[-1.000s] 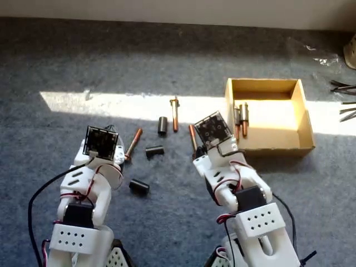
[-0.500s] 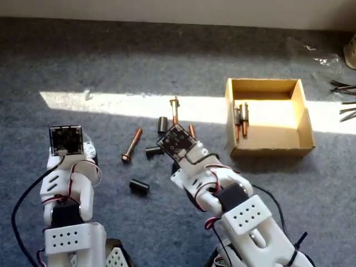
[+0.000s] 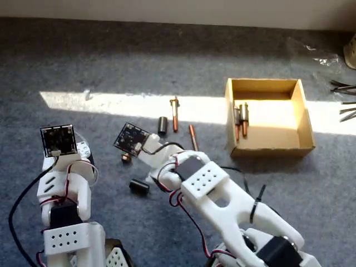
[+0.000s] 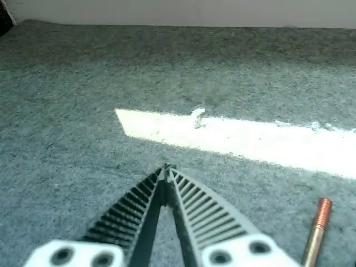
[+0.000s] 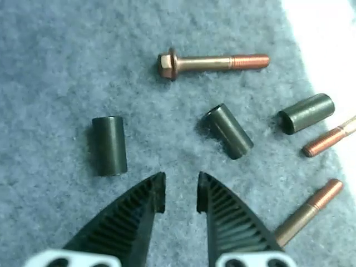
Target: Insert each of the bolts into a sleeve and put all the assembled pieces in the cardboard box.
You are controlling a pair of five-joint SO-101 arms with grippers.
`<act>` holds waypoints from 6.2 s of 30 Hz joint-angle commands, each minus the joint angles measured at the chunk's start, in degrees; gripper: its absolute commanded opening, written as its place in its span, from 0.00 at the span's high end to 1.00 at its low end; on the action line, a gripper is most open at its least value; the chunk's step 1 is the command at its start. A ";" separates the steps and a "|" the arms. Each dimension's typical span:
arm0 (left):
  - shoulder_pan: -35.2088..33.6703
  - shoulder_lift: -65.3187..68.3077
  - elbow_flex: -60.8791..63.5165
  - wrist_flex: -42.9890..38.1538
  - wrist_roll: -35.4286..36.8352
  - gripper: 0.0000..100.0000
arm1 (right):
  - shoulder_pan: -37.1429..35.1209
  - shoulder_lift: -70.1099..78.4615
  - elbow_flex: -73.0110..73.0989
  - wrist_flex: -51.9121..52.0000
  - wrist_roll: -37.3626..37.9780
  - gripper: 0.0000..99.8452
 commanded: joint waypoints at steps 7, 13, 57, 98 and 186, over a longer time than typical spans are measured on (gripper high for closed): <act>-3.91 -0.92 -1.19 -1.14 0.35 0.99 | -4.70 11.74 -7.52 -0.22 6.24 0.89; -6.99 -0.92 -1.27 -1.23 0.44 0.99 | -7.52 15.96 -11.65 -0.13 6.24 0.89; -5.85 -0.92 2.51 -7.47 0.26 0.99 | -10.59 17.98 -28.70 16.22 -10.55 0.80; -7.96 -0.92 2.42 -7.56 0.26 0.99 | -15.08 28.09 -29.76 15.96 -15.12 0.80; -7.87 -0.92 3.74 -8.00 0.26 0.99 | 5.85 9.45 -33.01 21.93 -14.77 1.00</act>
